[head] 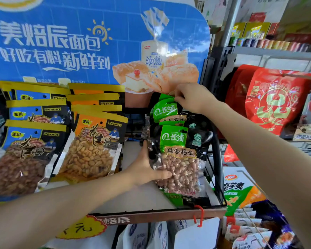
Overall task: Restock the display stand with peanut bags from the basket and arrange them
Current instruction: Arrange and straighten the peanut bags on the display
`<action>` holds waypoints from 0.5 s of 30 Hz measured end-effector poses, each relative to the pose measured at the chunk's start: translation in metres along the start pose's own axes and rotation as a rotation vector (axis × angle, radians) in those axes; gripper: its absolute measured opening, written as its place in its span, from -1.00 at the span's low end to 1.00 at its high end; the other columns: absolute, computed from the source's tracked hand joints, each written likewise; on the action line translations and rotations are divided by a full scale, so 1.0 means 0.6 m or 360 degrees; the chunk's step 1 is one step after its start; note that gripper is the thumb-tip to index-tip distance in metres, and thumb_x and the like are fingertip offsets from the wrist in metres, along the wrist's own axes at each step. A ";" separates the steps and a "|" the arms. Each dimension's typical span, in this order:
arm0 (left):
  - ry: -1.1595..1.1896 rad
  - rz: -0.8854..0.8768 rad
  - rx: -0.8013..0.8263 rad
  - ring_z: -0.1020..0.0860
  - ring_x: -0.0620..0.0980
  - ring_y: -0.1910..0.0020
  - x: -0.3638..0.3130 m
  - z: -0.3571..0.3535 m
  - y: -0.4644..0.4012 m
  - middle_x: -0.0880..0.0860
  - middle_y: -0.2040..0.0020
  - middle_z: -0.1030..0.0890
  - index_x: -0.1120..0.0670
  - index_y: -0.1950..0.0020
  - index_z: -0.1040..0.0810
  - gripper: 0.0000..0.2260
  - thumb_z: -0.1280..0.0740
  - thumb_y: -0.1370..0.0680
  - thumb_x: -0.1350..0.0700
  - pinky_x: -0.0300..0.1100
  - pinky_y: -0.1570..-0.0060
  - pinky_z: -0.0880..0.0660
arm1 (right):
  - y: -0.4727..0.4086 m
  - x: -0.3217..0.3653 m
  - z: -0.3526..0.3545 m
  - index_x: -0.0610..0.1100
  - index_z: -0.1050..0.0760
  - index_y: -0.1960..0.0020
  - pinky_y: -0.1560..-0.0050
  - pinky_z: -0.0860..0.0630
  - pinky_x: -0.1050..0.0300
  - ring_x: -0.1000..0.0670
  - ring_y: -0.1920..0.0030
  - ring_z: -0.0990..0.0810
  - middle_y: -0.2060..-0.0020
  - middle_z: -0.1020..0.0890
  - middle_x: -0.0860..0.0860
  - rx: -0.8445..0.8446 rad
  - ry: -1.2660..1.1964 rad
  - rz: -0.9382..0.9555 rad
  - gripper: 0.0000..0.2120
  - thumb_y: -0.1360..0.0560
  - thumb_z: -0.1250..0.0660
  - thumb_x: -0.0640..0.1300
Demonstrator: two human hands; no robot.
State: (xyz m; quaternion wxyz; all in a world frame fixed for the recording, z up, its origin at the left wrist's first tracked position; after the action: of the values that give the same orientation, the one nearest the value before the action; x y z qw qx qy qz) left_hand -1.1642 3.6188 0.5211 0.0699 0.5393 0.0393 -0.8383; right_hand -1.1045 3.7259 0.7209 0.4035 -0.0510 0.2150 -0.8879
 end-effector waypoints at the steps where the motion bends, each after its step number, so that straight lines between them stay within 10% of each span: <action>1: 0.0009 -0.0011 -0.0011 -0.14 -0.24 -0.26 -0.002 0.002 0.000 -0.03 -0.49 -0.13 -0.01 -0.50 0.20 0.06 -0.55 -0.31 0.08 -0.35 -0.21 -0.11 | -0.001 -0.003 -0.005 -0.22 -0.45 -0.06 -0.07 -0.42 -0.05 -0.22 -0.14 -0.48 -0.12 -0.53 -0.20 -0.0005 -0.0056 -0.0034 -0.79 -0.52 -0.20 -0.12; 7: 0.0110 0.0046 -0.0114 -0.01 -0.05 -0.49 -0.020 0.035 -0.023 -0.03 -0.55 0.07 -0.02 -0.49 0.32 0.26 -0.54 -0.10 -0.17 -0.05 -0.47 -0.04 | 0.000 0.023 -0.015 -0.20 -0.37 -0.31 -0.16 -0.39 0.01 -0.19 -0.24 -0.42 -0.26 -0.47 -0.20 0.0058 -0.0436 0.0068 -0.63 -0.54 -0.19 -0.10; 12: -0.0052 -0.0027 -0.0083 0.09 -0.05 -0.52 -0.029 0.032 -0.037 -0.06 -0.55 0.14 -0.17 -0.46 0.29 0.31 -0.53 0.01 -0.31 0.10 -0.49 0.00 | -0.011 0.045 -0.027 -0.27 -0.53 -0.09 0.05 -0.35 0.08 -0.08 0.07 -0.51 0.03 -0.61 -0.08 0.0227 -0.0731 -0.0002 -0.64 -0.59 -0.13 -0.02; 15: -0.0097 -0.0102 -0.0139 0.22 -0.06 -0.51 -0.041 0.033 -0.031 -0.05 -0.53 0.25 -0.15 -0.44 0.36 0.25 -0.47 -0.05 -0.25 0.09 -0.49 0.07 | -0.033 0.053 -0.024 -0.18 -0.39 0.42 -0.06 -0.33 0.14 -0.07 -0.08 -0.54 -0.14 -0.60 -0.03 0.0267 -0.0789 0.0009 -0.63 -0.56 -0.18 -0.20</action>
State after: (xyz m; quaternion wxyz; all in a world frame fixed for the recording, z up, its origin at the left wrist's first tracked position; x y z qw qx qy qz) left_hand -1.1749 3.6361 0.5518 0.0677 0.5086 0.0909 -0.8535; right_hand -1.1433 3.7190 0.7136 0.4492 -0.2328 0.0351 -0.8619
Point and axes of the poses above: each hand's wrist, its own y-axis away from the middle knuckle, its own z-axis out of the back of the hand, x = y × z, the point moved 10 cm from there along -y, towards the middle knuckle
